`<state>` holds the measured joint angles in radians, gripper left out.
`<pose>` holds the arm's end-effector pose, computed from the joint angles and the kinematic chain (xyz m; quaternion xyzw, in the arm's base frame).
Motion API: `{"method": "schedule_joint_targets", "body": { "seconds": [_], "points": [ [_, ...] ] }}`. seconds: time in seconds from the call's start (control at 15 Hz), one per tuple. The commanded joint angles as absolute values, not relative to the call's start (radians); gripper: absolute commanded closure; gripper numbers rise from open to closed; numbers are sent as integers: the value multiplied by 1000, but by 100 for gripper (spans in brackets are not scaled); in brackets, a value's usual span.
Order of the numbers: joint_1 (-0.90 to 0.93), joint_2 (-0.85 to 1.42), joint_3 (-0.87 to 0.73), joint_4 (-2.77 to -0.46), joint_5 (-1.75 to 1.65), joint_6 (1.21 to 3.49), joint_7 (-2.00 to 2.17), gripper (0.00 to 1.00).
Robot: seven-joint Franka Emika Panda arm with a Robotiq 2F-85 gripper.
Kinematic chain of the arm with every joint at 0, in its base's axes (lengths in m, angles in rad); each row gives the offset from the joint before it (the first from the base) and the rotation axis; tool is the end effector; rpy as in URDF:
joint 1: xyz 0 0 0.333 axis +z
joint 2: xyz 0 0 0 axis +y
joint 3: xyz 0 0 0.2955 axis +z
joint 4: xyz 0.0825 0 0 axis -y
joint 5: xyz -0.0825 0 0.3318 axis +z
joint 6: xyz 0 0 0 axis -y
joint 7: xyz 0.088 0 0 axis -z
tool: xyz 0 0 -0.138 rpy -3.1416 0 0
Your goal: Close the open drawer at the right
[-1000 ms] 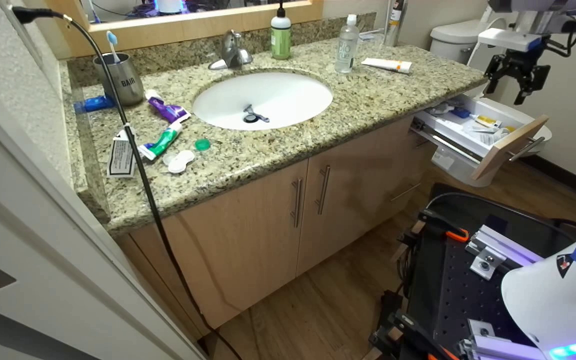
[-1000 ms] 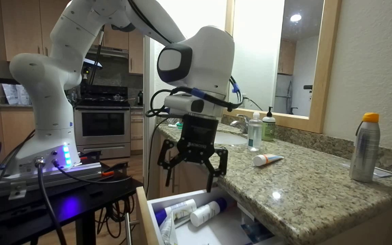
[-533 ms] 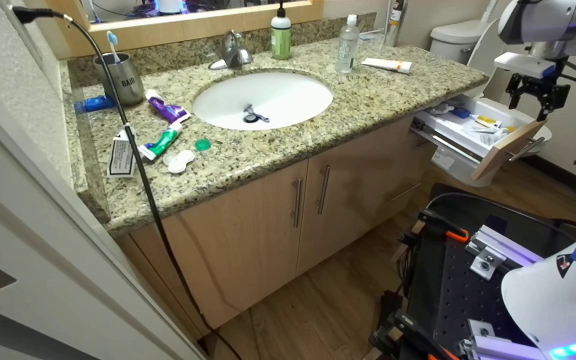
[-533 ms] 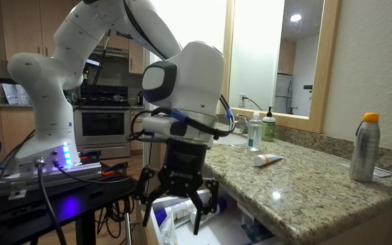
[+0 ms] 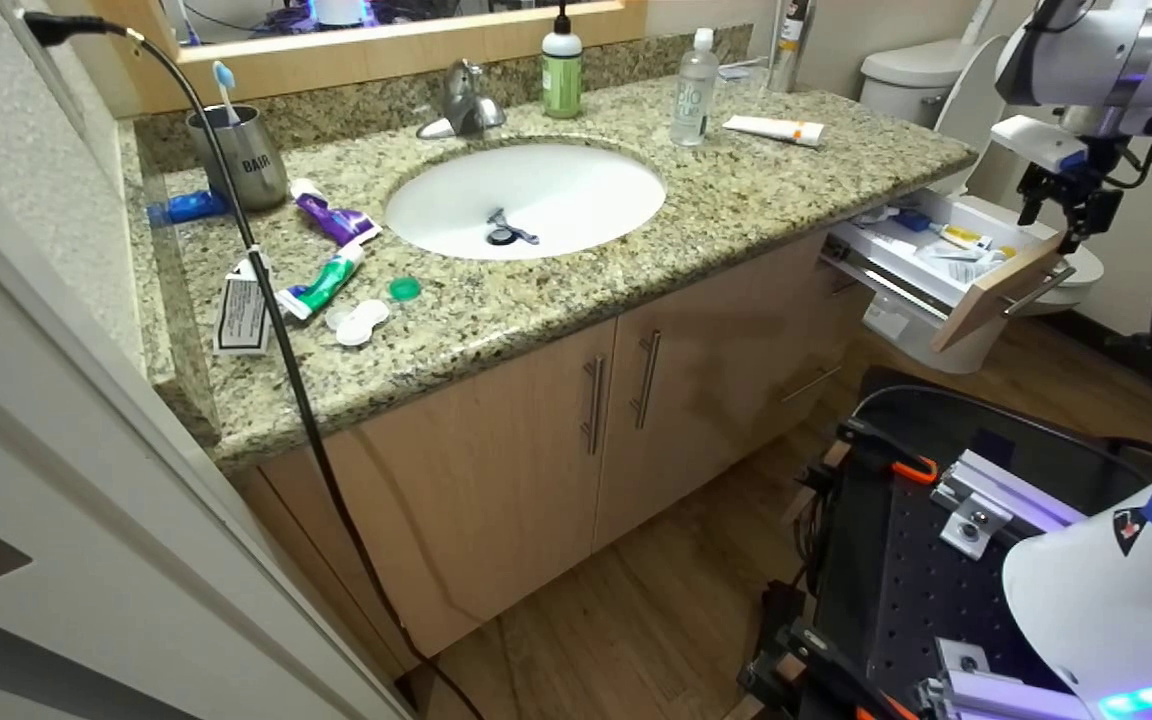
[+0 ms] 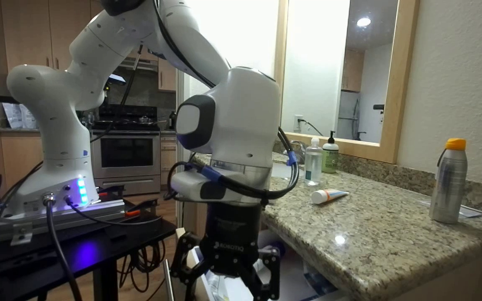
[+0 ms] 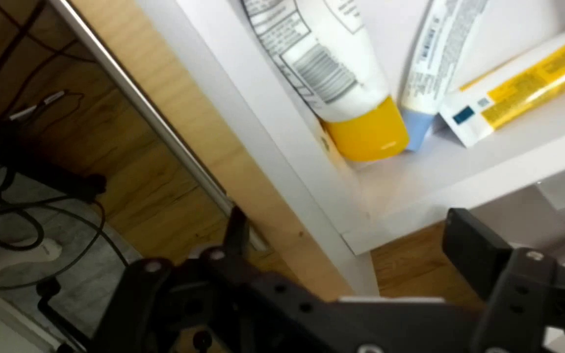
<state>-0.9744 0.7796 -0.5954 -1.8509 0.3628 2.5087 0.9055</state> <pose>0.0165 -0.5962 0.1573 0.2544 -0.9623 -0.0089 0.0963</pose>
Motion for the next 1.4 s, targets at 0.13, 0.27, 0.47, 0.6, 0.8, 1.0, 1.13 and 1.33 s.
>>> {"method": "schedule_joint_targets", "body": {
  "seconds": [0.13,0.27,0.47,0.6,0.8,1.0,1.13,1.33],
  "points": [
    [-1139,833,-474,-1693,509,2519,1023,0],
    [-1185,841,-428,-1664,556,2533,1071,0],
    [-1222,883,-373,-1605,594,2504,1147,0],
    [-1231,917,-355,-1563,588,2490,1208,0],
    [-1236,952,-337,-1510,585,2487,1299,0],
    [-1242,968,-317,-1464,584,2478,1372,0],
    [-1257,981,-301,-1420,593,2462,1427,0],
    [-1313,997,-226,-1347,643,2427,1444,0]
  ]
}}
